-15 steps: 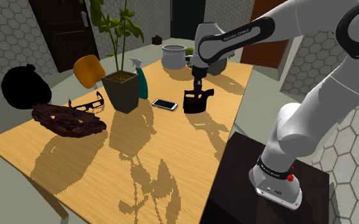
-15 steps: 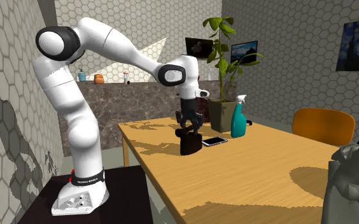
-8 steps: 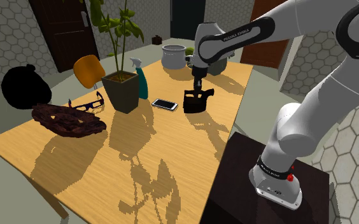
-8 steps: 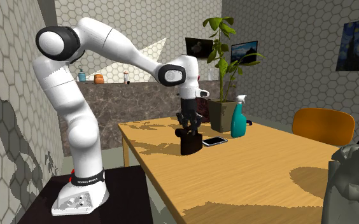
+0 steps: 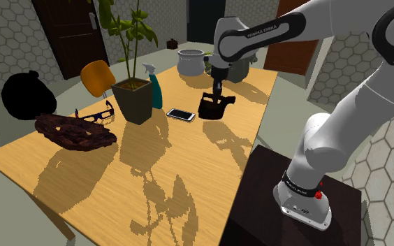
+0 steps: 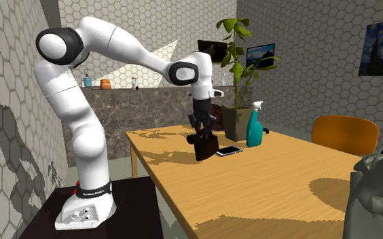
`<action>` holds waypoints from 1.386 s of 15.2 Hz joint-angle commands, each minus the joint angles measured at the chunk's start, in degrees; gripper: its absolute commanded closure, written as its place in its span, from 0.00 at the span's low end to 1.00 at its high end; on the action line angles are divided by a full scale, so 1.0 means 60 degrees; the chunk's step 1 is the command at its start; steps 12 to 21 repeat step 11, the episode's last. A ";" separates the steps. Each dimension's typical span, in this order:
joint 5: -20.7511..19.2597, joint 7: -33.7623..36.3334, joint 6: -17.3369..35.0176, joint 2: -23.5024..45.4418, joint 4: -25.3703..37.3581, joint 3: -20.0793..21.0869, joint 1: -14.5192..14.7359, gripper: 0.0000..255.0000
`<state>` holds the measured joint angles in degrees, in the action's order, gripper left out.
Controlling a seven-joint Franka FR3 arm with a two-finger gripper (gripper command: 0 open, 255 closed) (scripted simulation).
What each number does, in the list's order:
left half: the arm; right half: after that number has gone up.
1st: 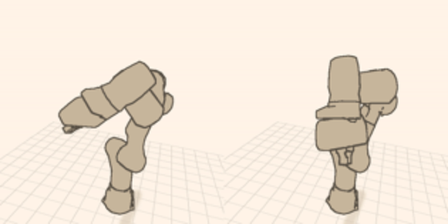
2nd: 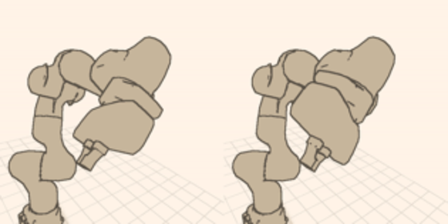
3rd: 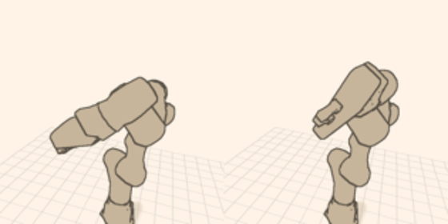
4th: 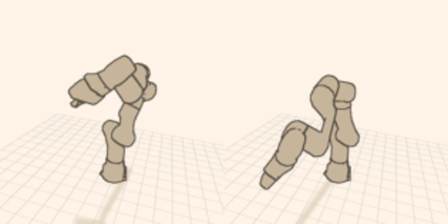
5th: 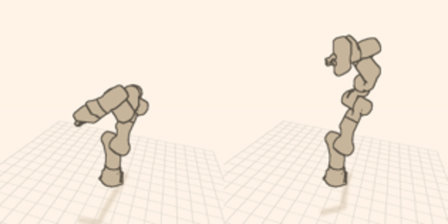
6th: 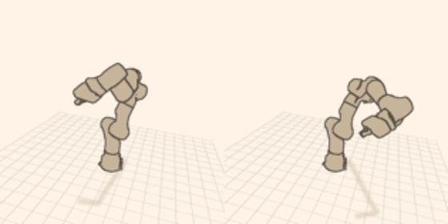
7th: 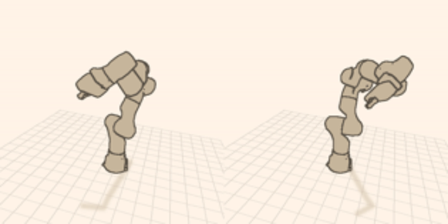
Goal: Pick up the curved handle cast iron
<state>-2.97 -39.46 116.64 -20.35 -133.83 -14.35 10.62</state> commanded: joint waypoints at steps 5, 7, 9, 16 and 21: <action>-0.0008 0.0056 -0.0807 -0.0199 0.0617 0.0071 0.0010 1.00; -0.0005 0.0066 -0.1068 -0.0235 0.0843 0.0089 0.0014 1.00; -0.0001 0.0075 -0.1328 -0.0262 0.1076 0.0105 0.0019 1.00; -0.0001 0.0076 -0.1348 -0.0264 0.1094 0.0107 0.0019 1.00; -0.0001 0.0076 -0.1348 -0.0264 0.1094 0.0107 0.0019 1.00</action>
